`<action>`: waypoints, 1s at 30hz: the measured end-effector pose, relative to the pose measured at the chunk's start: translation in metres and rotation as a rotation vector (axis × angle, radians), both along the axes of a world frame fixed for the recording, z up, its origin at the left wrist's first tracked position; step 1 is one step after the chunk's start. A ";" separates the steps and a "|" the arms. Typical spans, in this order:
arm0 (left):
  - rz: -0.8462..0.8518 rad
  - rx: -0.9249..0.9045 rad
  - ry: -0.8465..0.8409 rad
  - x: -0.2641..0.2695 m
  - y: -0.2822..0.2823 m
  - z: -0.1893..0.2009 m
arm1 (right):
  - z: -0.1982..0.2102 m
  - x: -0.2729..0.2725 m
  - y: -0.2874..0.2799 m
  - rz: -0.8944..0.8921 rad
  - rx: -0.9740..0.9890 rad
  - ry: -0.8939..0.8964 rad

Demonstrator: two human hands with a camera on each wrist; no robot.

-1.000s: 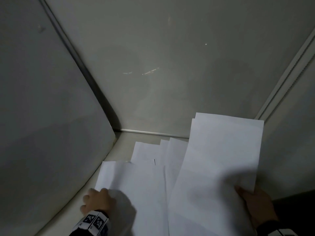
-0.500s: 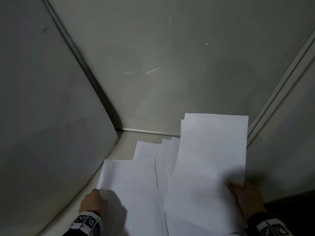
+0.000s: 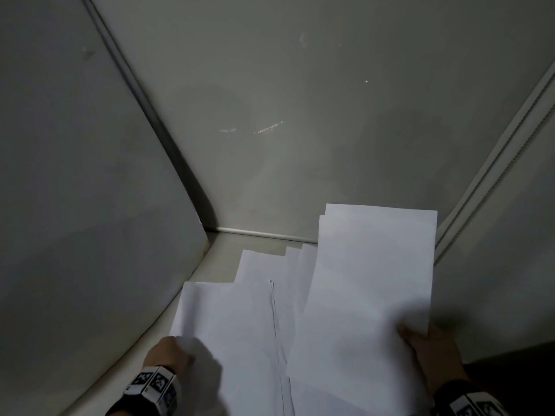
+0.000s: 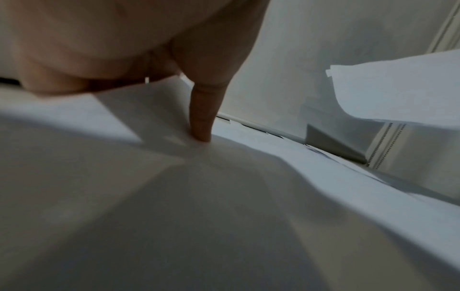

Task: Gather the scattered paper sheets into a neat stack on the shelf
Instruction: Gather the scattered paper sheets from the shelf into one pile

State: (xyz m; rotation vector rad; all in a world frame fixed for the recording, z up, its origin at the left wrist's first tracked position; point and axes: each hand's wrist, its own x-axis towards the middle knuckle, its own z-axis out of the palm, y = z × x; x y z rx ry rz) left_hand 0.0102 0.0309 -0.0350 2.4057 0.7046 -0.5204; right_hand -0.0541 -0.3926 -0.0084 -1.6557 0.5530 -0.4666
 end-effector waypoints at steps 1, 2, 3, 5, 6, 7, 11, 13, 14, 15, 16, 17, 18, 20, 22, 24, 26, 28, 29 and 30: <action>-0.012 0.024 0.004 0.000 -0.001 0.000 | 0.001 -0.001 -0.001 -0.009 0.008 -0.001; -0.016 0.061 -0.002 -0.002 -0.002 0.000 | 0.001 -0.001 -0.001 -0.014 0.017 -0.001; -0.022 0.121 0.016 -0.004 -0.004 0.000 | 0.001 -0.001 -0.002 -0.021 0.017 -0.002; -0.012 0.212 0.062 -0.006 -0.006 -0.001 | 0.002 -0.001 -0.001 -0.022 0.001 0.000; 0.002 0.239 0.057 -0.007 -0.007 0.000 | 0.003 -0.002 0.000 -0.023 -0.006 0.003; -0.010 0.265 0.059 -0.007 -0.007 0.003 | 0.006 -0.002 0.001 -0.024 -0.013 0.004; -0.047 0.276 0.048 -0.003 -0.006 0.008 | 0.008 -0.004 0.004 -0.024 0.013 0.002; -0.093 0.247 0.034 0.000 -0.003 0.008 | 0.008 -0.004 0.006 -0.023 0.024 0.011; -0.130 0.225 0.030 0.000 -0.002 0.006 | 0.008 -0.004 0.006 -0.019 0.021 0.016; -0.167 0.209 0.037 0.001 -0.002 0.006 | 0.009 -0.004 0.007 -0.013 0.016 0.016; -0.191 0.197 0.018 0.000 -0.001 0.005 | 0.009 -0.004 0.008 -0.005 0.006 0.020; -0.194 0.179 -0.017 0.000 0.001 0.004 | 0.011 -0.005 0.009 0.005 -0.006 0.019; -0.184 0.156 -0.068 -0.002 0.001 0.005 | 0.010 -0.005 0.009 0.013 -0.016 0.019; -0.110 0.064 -0.179 -0.008 -0.001 0.011 | 0.014 -0.005 0.009 0.017 -0.038 0.023; -0.046 0.011 -0.285 -0.009 0.002 0.014 | 0.018 -0.006 0.010 0.017 -0.053 0.032; -0.088 0.043 -0.359 -0.010 0.009 0.024 | 0.021 -0.007 0.010 -0.008 -0.078 0.060; -0.183 0.089 -0.496 -0.012 0.014 0.039 | 0.023 -0.007 0.010 -0.034 -0.113 0.093; -0.213 0.095 -0.628 -0.016 0.021 0.066 | 0.022 -0.005 0.011 -0.048 -0.148 0.118; -0.192 0.080 -0.661 -0.013 0.030 0.074 | 0.024 -0.004 0.014 -0.048 -0.163 0.133; -0.128 0.016 -0.667 -0.011 0.039 0.084 | 0.024 -0.002 0.016 -0.049 -0.174 0.143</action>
